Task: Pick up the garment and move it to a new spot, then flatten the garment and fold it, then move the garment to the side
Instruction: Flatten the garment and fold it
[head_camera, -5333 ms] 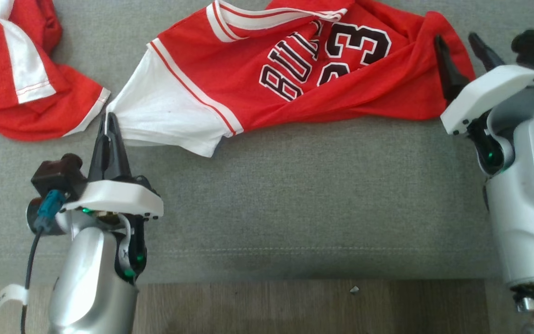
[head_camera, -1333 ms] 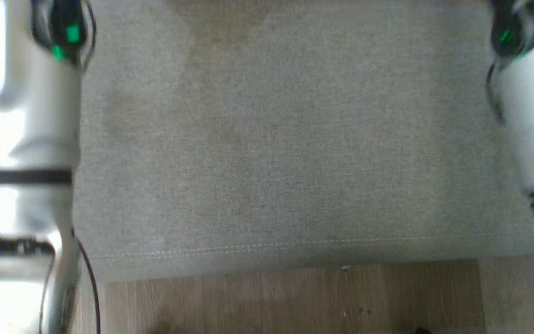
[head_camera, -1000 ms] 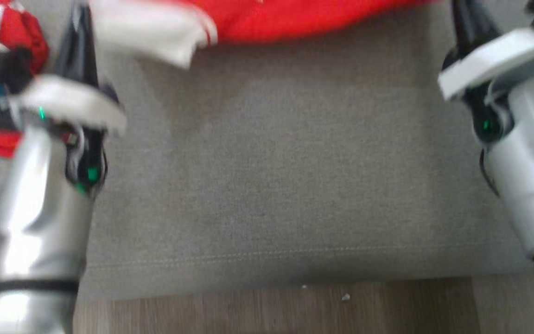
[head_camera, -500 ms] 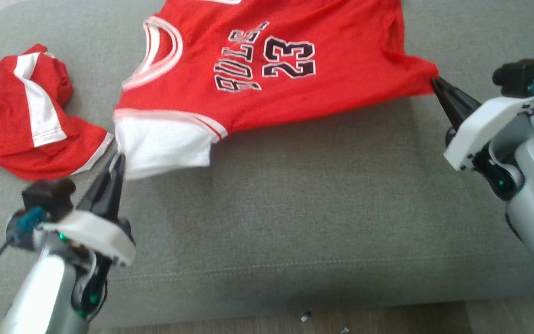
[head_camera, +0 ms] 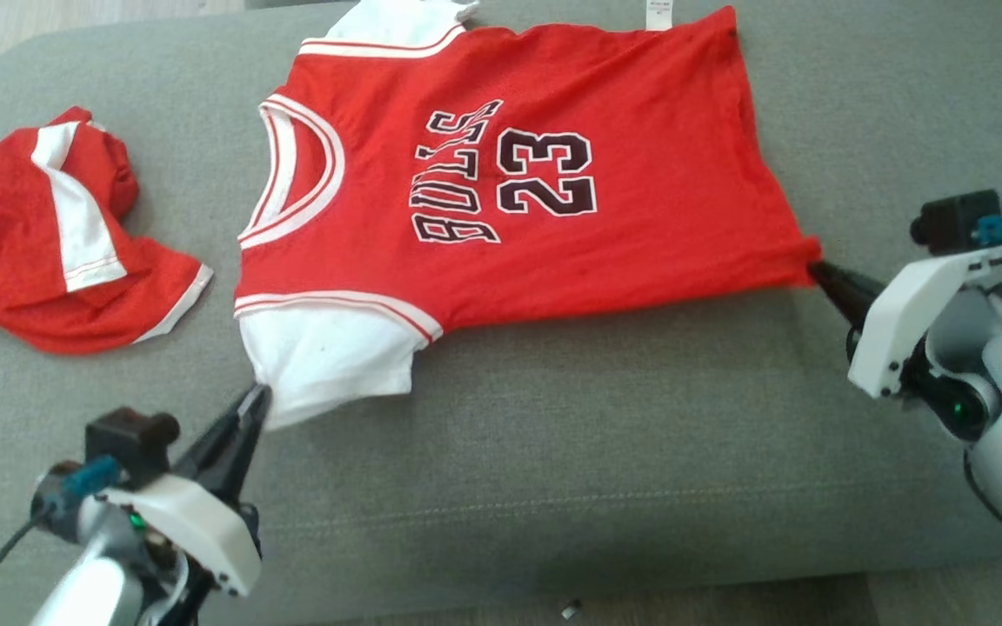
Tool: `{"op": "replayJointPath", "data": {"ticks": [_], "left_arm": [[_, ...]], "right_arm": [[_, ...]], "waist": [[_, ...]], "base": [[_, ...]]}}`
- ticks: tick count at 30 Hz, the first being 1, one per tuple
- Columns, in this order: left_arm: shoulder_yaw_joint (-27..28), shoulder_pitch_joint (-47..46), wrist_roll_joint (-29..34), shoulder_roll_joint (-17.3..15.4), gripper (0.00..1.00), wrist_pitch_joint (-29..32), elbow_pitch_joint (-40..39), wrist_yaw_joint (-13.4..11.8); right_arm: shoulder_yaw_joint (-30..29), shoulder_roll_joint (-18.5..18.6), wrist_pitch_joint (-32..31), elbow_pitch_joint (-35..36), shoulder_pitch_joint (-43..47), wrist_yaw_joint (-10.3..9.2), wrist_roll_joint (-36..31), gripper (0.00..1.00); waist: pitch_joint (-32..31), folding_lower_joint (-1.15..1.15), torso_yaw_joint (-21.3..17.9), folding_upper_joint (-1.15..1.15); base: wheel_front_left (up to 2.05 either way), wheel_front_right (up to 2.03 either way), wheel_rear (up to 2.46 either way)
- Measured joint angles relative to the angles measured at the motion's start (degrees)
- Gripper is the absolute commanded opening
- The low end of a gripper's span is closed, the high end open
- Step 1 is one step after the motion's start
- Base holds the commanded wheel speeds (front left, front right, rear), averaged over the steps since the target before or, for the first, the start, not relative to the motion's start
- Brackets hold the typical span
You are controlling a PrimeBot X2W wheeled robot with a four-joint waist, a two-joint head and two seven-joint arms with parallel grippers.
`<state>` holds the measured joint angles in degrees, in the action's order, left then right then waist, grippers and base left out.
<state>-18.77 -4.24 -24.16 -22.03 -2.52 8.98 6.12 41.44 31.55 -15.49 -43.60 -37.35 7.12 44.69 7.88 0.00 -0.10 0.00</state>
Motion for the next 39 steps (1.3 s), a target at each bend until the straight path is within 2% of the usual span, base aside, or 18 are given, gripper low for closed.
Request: {"op": "replayJointPath", "data": {"ticks": [9, 20, 29, 35, 39], "left_arm": [[-4.1, 2.6, -3.7, -4.0, 0.0, 4.2, -2.7, 1.0], [-9.1, 4.0, -12.7, -10.8, 0.0, 9.3, -7.5, 1.0], [-12.5, 6.1, -18.8, -14.9, 0.0, 12.8, -10.3, 1.0], [-13.0, 6.4, -20.5, -17.2, 0.0, 13.6, -12.5, 1.0], [-11.1, 5.1, -19.8, -17.8, 0.0, 12.9, -12.5, -0.2]], "right_arm": [[0.8, 2.4, -7.3, 2.9, 2.6, 0.0, 2.3, 0.0], [3.0, 6.9, -18.7, 8.3, 6.2, 0.0, 5.9, 0.0], [3.2, 9.8, -27.9, 12.3, 9.8, 0.0, 8.9, 0.0], [1.1, 10.9, -29.8, 15.5, 11.3, 0.0, 9.6, 0.0], [-2.2, 10.7, -29.2, 15.5, 11.1, 0.0, 8.5, 0.0]], "waist": [[-0.5, 0.0, -0.8, 0.0], [-0.3, 0.0, 0.0, 0.0], [-1.6, 0.0, 0.1, 0.0], [-1.2, 0.0, -0.3, 0.0], [-0.4, 0.0, -0.5, 0.0]], "base": [[0.0, 0.0, 0.0], [0.0, 0.0, 0.0], [0.0, 0.0, 0.0], [0.0, 0.0, 0.0], [0.0, 0.0, 0.0]]}}
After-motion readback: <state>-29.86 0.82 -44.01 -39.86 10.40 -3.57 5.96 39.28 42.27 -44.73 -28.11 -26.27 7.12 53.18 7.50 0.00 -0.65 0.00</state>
